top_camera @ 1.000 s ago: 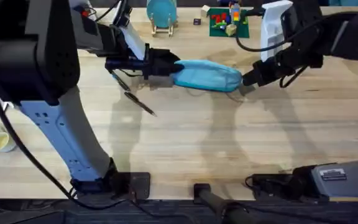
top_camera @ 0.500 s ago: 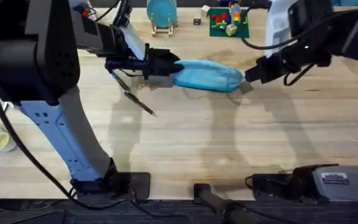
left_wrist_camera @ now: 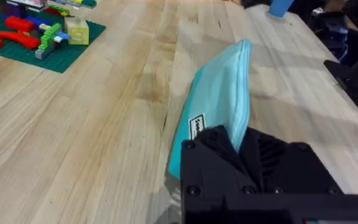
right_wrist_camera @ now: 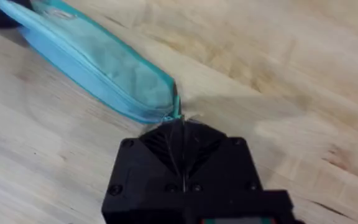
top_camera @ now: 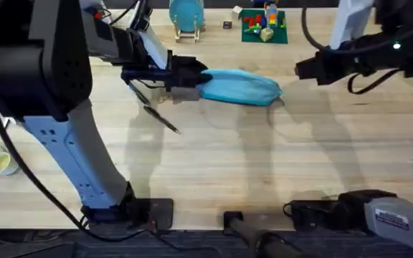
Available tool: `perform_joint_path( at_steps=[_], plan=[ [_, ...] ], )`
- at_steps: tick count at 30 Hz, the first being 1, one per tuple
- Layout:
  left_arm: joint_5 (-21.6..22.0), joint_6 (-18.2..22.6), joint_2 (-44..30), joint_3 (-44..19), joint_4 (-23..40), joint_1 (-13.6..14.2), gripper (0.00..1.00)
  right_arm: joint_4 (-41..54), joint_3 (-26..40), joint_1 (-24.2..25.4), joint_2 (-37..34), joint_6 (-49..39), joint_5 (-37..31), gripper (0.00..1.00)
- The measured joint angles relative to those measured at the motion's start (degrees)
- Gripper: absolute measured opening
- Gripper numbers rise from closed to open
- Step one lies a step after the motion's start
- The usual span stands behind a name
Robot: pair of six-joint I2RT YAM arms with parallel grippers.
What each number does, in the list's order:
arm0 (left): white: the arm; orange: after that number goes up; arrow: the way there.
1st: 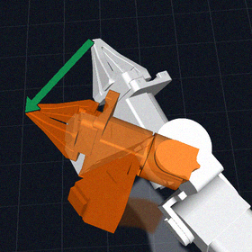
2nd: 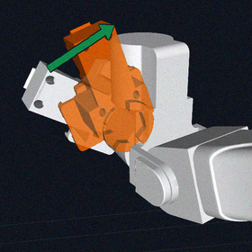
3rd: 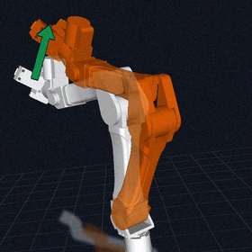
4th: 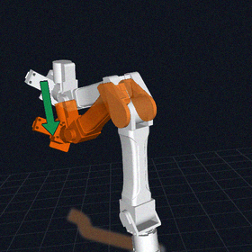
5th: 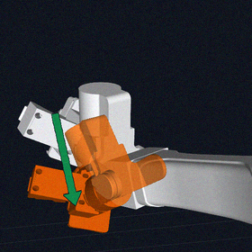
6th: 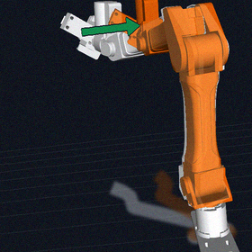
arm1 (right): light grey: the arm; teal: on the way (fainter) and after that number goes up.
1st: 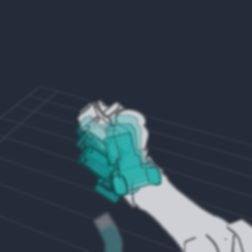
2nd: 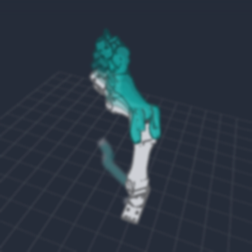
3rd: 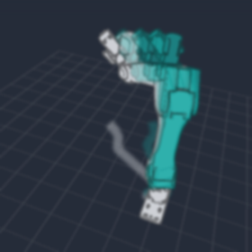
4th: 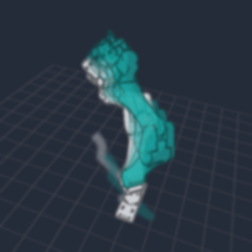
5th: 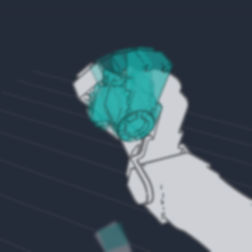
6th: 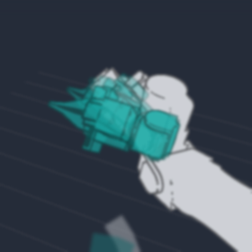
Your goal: Unzip the bag, pick up the pens from the table one at a time and place them inside, then zip the bag closed.
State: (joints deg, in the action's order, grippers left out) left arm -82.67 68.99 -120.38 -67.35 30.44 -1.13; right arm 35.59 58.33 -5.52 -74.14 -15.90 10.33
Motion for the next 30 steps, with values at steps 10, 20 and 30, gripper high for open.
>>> perform_joint_path(
  at_steps=[10, 20, 30],
  plan=[
    [0.0, 0.0, 0.0, 0.0, 0.0, 0.0, 0.042, -3.28, 0.0, 0.0, 6.43, -0.01, 3.87, 0.03],
    [0.0, -0.01, 0.0, 0.0, 0.0, 0.0, 0.042, -5.76, 0.02, -3.31, 8.53, -0.45, 10.1, 0.03],
    [0.0, 0.0, 0.0, 0.0, 0.0, 0.0, 0.042, -6.91, 0.02, -4.87, 8.53, -0.88, 10.73, 0.031]
  ],
)
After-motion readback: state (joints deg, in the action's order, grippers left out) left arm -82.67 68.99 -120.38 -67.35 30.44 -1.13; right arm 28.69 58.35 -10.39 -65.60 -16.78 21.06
